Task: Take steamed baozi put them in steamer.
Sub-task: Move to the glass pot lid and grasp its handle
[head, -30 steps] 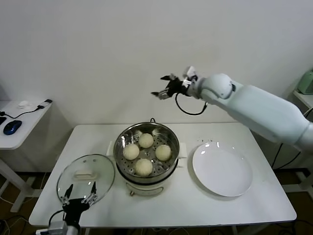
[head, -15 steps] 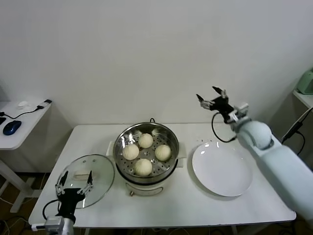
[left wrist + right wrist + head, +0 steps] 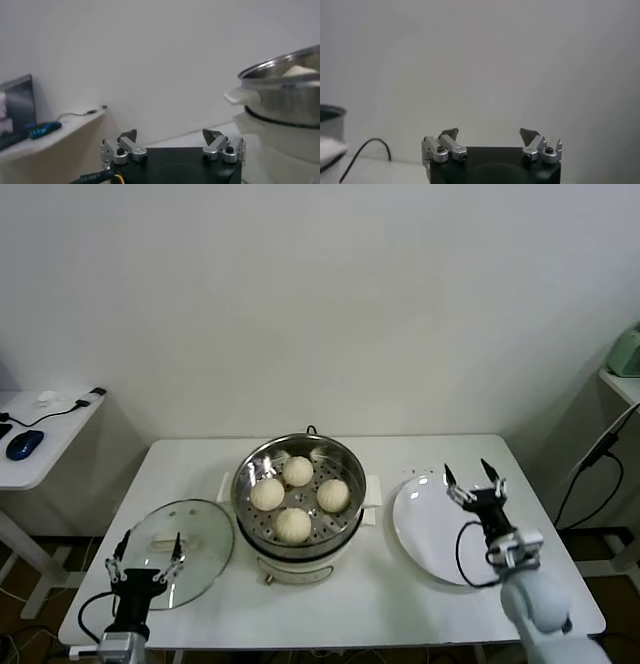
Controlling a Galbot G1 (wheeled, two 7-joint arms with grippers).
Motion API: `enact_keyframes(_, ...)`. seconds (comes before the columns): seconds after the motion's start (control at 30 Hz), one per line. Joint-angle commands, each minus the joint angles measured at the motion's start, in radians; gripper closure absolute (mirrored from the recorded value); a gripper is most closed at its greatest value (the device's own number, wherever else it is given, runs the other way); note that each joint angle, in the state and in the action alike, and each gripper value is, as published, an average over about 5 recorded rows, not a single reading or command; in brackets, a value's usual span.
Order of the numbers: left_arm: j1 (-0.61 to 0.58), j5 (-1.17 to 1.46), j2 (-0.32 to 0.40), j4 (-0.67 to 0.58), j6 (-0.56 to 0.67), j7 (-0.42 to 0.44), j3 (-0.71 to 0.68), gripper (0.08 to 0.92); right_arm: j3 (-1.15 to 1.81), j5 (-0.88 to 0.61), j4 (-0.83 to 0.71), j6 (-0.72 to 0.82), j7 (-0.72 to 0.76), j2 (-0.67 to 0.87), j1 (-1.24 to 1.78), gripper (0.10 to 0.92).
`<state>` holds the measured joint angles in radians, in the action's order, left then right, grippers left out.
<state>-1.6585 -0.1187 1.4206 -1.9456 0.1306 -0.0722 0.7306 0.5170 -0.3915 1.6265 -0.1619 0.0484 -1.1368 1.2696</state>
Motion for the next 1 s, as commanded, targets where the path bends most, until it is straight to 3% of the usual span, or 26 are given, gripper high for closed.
enact_keyframes(0.03,0.002,-0.176,-0.011,0.039,0.077,-0.082,0.000,0.177,0.115,0.084,0.019,-0.124,0.007,-0.176,0.252,0.202)
enact_keyframes(0.2,0.001,-0.517,-0.038,0.080,0.104,-0.265,0.002,0.177,0.105,0.097,0.035,-0.098,-0.001,-0.186,0.282,0.203)
enact_keyframes(0.3,-0.004,-0.759,-0.067,0.124,0.102,-0.331,0.006,0.177,0.105,0.098,0.040,-0.091,-0.005,-0.185,0.285,0.203)
enact_keyframes(0.57,0.014,-1.100,-0.112,0.285,-0.014,-0.393,-0.012,0.177,0.106,0.088,0.042,-0.085,-0.016,-0.181,0.276,0.203)
enact_keyframes(0.8,0.079,-1.217,-0.103,0.404,-0.076,-0.438,-0.028,0.177,0.106,0.087,0.043,-0.083,-0.018,-0.184,0.274,0.203)
enact_keyframes(1.0,0.125,-1.237,-0.096,0.435,-0.084,-0.442,-0.036,0.177,0.106,0.086,0.042,-0.081,-0.022,-0.186,0.273,0.202)
